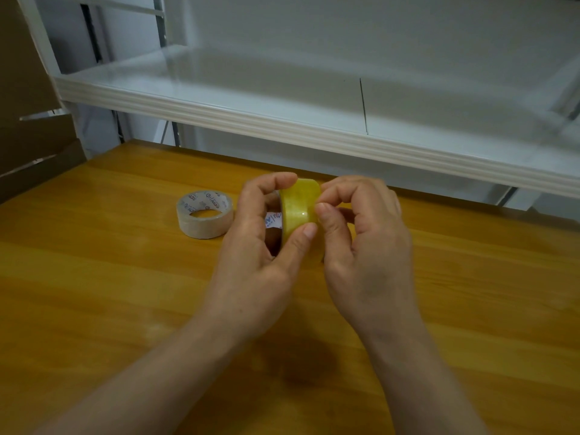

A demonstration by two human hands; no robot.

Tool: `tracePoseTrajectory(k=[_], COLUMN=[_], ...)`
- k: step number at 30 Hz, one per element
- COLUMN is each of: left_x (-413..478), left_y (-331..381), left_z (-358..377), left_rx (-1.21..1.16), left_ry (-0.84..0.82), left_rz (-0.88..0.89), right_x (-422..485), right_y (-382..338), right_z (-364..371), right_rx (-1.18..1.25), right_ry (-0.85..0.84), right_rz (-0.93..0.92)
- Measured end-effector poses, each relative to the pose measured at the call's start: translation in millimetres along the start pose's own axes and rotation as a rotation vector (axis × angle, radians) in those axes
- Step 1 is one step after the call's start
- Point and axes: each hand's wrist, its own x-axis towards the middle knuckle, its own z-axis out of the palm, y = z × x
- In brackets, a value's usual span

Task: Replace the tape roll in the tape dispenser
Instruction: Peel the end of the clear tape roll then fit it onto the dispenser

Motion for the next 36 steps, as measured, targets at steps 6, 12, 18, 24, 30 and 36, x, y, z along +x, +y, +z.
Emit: tracePoseTrajectory(k=[6, 12, 18, 24, 30, 36], left_x=[2, 4, 5, 7, 10, 13], left_y=[4, 3, 3, 3, 7, 8], left_z=[0, -4, -6, -10, -13, -17], left_rx=[-0.077, -0.148, -0.231, -0.275, -0.300, -0.318], left_ry=[-0.027, -0.050, -0.060, -0.044, -0.052, -0.037], left_rz=[-0.009, -0.067, -0.113, -0.161, -0.273, -0.332], right_x=[-1, -3, -2, 2, 0, -1], right_y=[0, 0, -3, -4, -3, 0], right_z=[1, 5, 3, -2, -1, 0], right_rx=[0.024, 0.039, 0.174, 0.221, 0.218, 0.254], right_ry=[0.036, 0.066, 0.058, 0.040, -0.011, -0.047], right_rz=[-0.010, 0.004, 0.093, 0.098, 0.132, 0.169])
